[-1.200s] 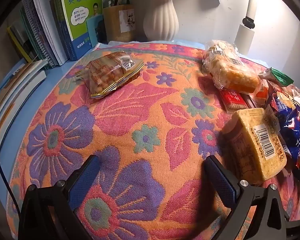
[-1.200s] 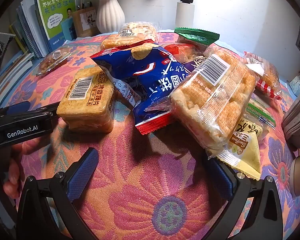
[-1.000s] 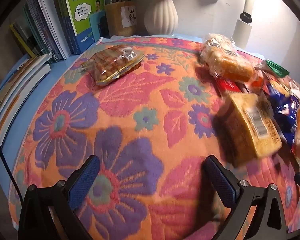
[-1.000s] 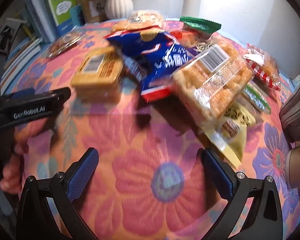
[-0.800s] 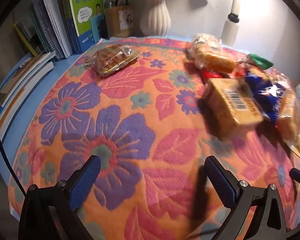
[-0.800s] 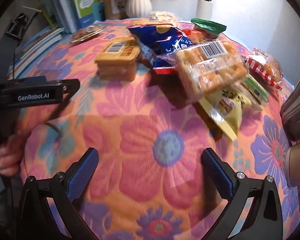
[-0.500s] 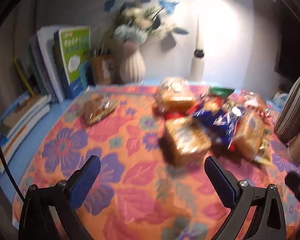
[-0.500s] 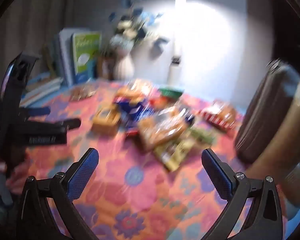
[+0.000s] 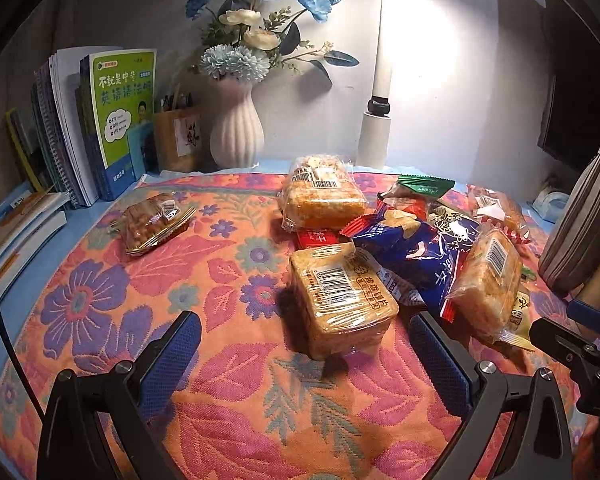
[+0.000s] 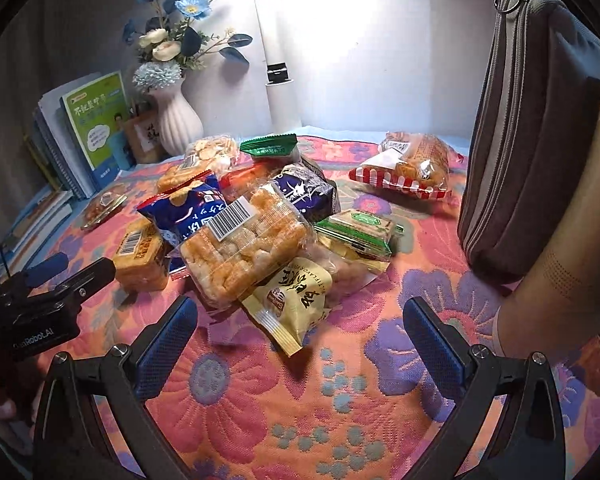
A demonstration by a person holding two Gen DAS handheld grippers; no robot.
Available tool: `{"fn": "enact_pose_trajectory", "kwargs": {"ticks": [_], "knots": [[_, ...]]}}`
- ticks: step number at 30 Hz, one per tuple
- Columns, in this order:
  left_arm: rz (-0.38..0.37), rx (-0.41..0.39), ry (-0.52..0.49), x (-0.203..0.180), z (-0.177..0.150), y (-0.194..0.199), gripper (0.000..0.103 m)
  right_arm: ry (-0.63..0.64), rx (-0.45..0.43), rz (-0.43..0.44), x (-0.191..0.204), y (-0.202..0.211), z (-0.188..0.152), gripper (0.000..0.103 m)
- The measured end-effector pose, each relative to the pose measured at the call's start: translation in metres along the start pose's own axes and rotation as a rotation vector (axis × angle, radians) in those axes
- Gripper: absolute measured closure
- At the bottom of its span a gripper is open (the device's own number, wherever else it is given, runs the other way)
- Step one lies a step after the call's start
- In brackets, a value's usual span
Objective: Organize snacks
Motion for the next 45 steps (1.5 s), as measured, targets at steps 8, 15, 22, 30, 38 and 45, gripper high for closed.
{"fn": "enact_pose_trajectory", "kwargs": {"ticks": [8, 15, 22, 30, 38, 45], "knots": [[0.018, -0.038, -0.07, -0.011, 0.0, 0.009, 0.0, 0.03, -0.024, 0.0, 0.001, -0.003, 0.001, 0.0], [0.002, -0.027, -0.033, -0.003, 0.001, 0.007, 0.0, 0.055, -0.026, 0.007, 0.003, -0.008, 0.001, 0.0], [-0.004, -0.024, -0.043, -0.005, 0.001, 0.008, 0.0, 0.05, -0.03, 0.012, 0.002, -0.009, 0.0, 0.0], [-0.013, -0.021, -0.047, -0.006, 0.001, 0.008, 0.0, 0.066, -0.034, -0.004, 0.004, -0.011, -0.001, 0.0], [-0.015, -0.018, -0.043, -0.006, 0.001, 0.007, 0.0, 0.064, -0.036, -0.003, 0.005, -0.011, -0.002, 0.0], [-0.025, -0.013, -0.029, -0.002, 0.002, 0.007, 0.0, 0.05, -0.027, 0.015, 0.003, -0.012, -0.003, 0.0]]}}
Point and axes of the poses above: each gripper's, at about its wrist camera, not at the fingertips, and y roughly against the way its jaws point, x to its left, z to its top, the point moved 3 cm from there along -y, roughly the way its jaws point, and after that the axes turned 3 degrees about z, right-handed, at the moved point
